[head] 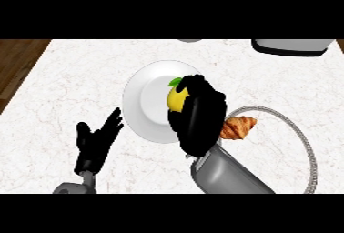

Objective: Pick the lemon from the placemat and place it in the plate

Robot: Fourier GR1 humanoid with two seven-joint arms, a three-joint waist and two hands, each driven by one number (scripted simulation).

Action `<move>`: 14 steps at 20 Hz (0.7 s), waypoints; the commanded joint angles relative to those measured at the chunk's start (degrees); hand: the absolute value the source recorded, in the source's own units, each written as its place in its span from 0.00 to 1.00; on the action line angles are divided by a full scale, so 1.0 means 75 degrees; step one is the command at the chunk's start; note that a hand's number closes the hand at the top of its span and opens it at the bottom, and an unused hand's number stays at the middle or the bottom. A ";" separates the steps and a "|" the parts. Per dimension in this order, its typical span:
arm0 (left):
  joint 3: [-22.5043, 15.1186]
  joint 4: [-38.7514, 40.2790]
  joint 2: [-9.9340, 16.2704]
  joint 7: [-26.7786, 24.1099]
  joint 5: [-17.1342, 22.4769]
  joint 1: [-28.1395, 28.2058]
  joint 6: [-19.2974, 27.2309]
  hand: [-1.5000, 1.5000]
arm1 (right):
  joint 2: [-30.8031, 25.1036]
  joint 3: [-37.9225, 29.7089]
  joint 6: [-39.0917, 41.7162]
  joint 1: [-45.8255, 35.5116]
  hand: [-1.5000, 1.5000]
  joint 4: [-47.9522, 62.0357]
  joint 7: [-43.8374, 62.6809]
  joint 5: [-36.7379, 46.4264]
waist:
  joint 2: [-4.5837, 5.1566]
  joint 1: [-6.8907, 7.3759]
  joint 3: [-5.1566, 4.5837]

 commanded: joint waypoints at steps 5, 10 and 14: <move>0.0069 -0.0013 -0.0037 0.0086 0.0012 -0.0126 0.0078 0.50 | 0.0094 -0.0733 -0.1861 -0.0226 1.00 0.1083 0.1870 0.0492 | 0.0063 -0.0123 -0.0005; 0.0166 0.0071 0.0006 -0.0021 0.0165 0.0073 -0.0063 0.50 | 0.0094 -0.1168 -0.2678 -0.0286 1.00 0.1928 0.1588 0.0411 | 0.0071 -0.0095 -0.0007; 0.0098 0.0202 -0.0129 -0.0067 -0.0013 -0.0113 0.0130 0.50 | 0.0095 -0.1880 -0.2434 -0.0272 1.00 0.2557 0.1388 -0.0722 | 0.0129 -0.0101 0.0000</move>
